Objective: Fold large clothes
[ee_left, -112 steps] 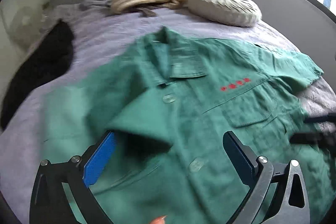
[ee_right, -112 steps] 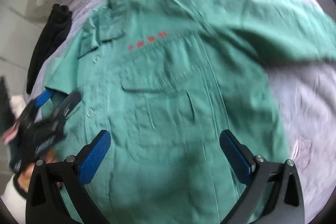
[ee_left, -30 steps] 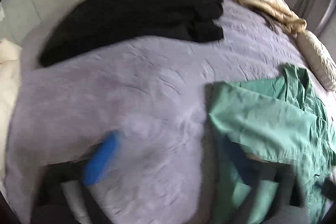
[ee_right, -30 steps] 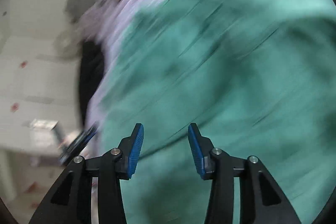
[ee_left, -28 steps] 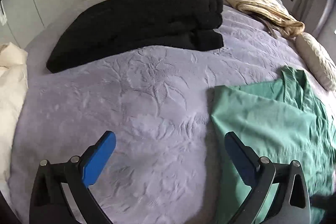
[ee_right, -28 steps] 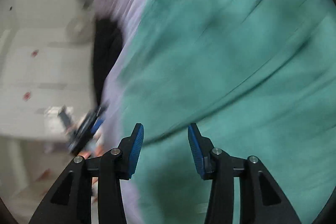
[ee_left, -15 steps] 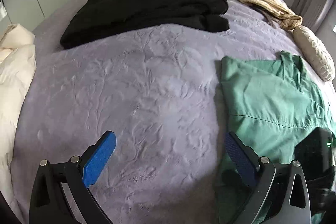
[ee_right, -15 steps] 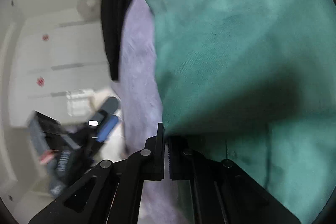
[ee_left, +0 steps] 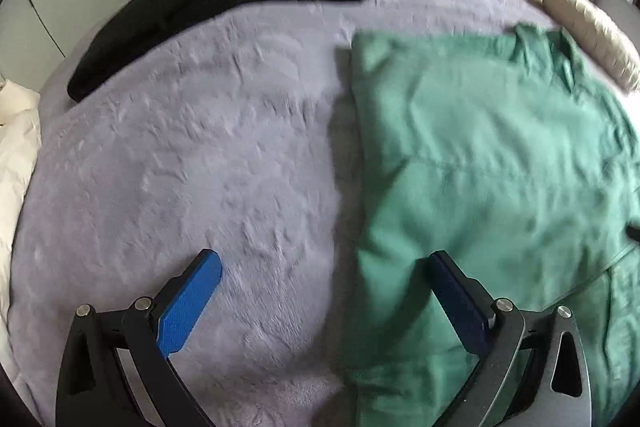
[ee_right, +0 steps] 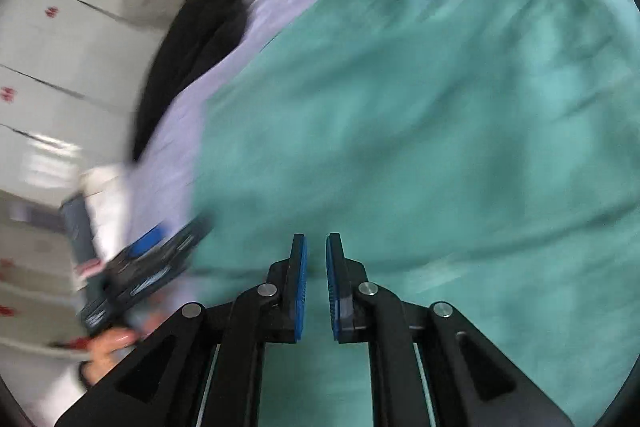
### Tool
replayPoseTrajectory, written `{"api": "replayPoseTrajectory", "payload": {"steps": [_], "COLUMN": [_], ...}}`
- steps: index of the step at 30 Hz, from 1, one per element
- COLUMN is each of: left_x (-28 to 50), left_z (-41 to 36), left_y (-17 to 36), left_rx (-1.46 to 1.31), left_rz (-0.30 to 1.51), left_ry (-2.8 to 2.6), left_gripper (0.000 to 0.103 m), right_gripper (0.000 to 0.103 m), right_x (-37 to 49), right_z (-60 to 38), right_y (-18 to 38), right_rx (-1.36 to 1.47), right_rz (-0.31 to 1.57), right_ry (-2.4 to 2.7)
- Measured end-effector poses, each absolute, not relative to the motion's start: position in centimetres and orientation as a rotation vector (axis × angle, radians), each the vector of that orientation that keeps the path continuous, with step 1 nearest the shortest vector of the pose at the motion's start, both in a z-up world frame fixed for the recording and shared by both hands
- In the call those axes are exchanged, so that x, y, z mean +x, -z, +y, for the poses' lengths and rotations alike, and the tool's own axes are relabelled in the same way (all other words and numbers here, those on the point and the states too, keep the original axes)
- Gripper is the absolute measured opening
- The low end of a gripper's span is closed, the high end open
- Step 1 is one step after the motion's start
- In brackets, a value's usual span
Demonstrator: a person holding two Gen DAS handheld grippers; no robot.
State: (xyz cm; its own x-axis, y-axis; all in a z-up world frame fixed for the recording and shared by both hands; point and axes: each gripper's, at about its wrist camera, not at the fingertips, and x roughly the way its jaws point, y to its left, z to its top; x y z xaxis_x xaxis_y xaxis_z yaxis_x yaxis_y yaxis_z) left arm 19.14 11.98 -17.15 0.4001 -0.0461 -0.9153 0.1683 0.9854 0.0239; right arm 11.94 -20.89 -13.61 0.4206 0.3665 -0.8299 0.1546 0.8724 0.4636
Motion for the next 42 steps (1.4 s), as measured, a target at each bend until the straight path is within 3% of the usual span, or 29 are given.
{"api": "replayPoseTrajectory", "payload": {"steps": [2,7,8,10,12,17,25,35,37,42], "left_x": [18.8,18.5,18.4,17.9,17.0,14.0,11.4,9.5,9.0,8.4], "left_z": [12.1,11.5,11.3,10.5,9.8,5.8,-1.6,-9.7,-11.0,-13.9], "left_y": [17.6,16.8,16.6,15.6,14.5,12.8,11.9,11.7,11.7,12.3], "left_rx": [0.126,0.164,0.166,0.157,0.156,0.171,0.159,0.249,0.266,0.269], "left_rz": [1.151,1.175,1.180,1.182,1.176,1.188,1.228,1.232,1.238,1.285], "left_ry": [0.134,0.105,0.098,0.096,0.107,0.163,0.267,0.318,0.332,0.369], "left_gripper": [0.103,0.103,0.103,0.103,0.103,0.103,0.103,0.103,0.103,0.103], "right_gripper": [0.012,0.013,0.018,0.046,0.063,0.064,0.080,0.084,0.103,0.103], "right_x": [11.8,7.8,6.9,4.9,3.9,0.7,-1.7,-3.8,-4.3,-5.8], "right_z": [-24.4,-31.4,-31.9,-33.6,-33.7,-35.3,-37.4,-42.5,-43.7,-47.4], "right_y": [14.8,15.8,15.8,16.2,15.9,15.9,15.5,14.2,14.0,14.3], "right_rx": [0.489,0.764,0.758,0.813,0.843,0.897,0.961,0.976,0.984,1.048], "right_rz": [1.177,1.153,1.160,1.151,1.145,1.159,1.131,1.044,1.020,0.984], "right_ry": [-0.012,0.036,0.066,0.055,0.043,0.004,-0.057,-0.051,-0.038,-0.005]}}
